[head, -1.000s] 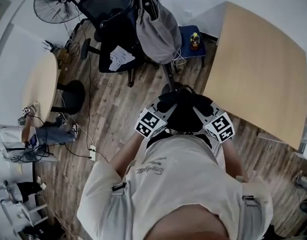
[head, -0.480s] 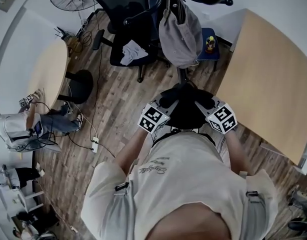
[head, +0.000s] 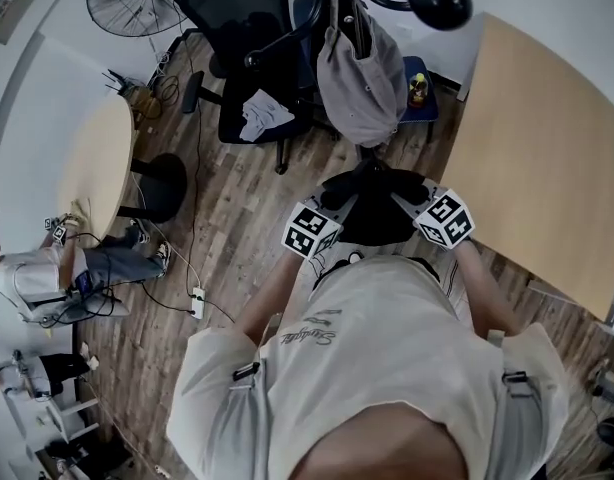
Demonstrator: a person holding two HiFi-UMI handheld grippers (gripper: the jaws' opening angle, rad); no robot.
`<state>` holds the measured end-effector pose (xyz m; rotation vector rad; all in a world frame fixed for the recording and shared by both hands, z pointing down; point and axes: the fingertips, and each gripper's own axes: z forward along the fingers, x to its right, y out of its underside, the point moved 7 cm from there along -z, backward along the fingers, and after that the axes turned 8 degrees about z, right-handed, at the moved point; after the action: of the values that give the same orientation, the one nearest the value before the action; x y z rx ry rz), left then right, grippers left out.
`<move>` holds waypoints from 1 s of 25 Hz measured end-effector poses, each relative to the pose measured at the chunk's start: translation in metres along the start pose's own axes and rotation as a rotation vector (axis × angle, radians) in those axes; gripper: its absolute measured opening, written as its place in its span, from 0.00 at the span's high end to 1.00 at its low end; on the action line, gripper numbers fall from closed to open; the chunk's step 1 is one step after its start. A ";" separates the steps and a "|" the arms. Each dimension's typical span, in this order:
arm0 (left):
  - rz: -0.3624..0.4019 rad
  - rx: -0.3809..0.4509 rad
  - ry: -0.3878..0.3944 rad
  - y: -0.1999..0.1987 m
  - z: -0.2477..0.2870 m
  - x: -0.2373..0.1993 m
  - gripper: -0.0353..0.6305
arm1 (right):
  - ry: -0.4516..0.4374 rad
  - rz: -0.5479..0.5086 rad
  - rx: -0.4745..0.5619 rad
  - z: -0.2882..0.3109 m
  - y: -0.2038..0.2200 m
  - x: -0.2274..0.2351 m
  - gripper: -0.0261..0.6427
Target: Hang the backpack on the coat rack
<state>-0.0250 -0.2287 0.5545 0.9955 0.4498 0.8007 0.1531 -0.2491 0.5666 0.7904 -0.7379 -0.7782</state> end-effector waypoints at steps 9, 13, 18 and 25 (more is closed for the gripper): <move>-0.050 -0.052 0.022 0.015 0.021 -0.021 0.88 | -0.007 0.025 -0.057 0.023 0.006 0.024 0.91; -0.075 -0.083 0.031 0.025 0.030 -0.027 0.88 | -0.011 0.049 -0.087 0.032 0.013 0.031 0.91; -0.099 -0.097 0.027 0.033 0.041 -0.037 0.88 | -0.004 0.081 -0.101 0.043 0.017 0.043 0.91; -0.091 -0.080 0.012 0.034 0.053 -0.043 0.86 | -0.023 0.103 -0.078 0.048 0.018 0.060 0.86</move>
<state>-0.0306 -0.2817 0.6088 0.8908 0.4668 0.7371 0.1506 -0.3052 0.6216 0.6687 -0.7587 -0.7202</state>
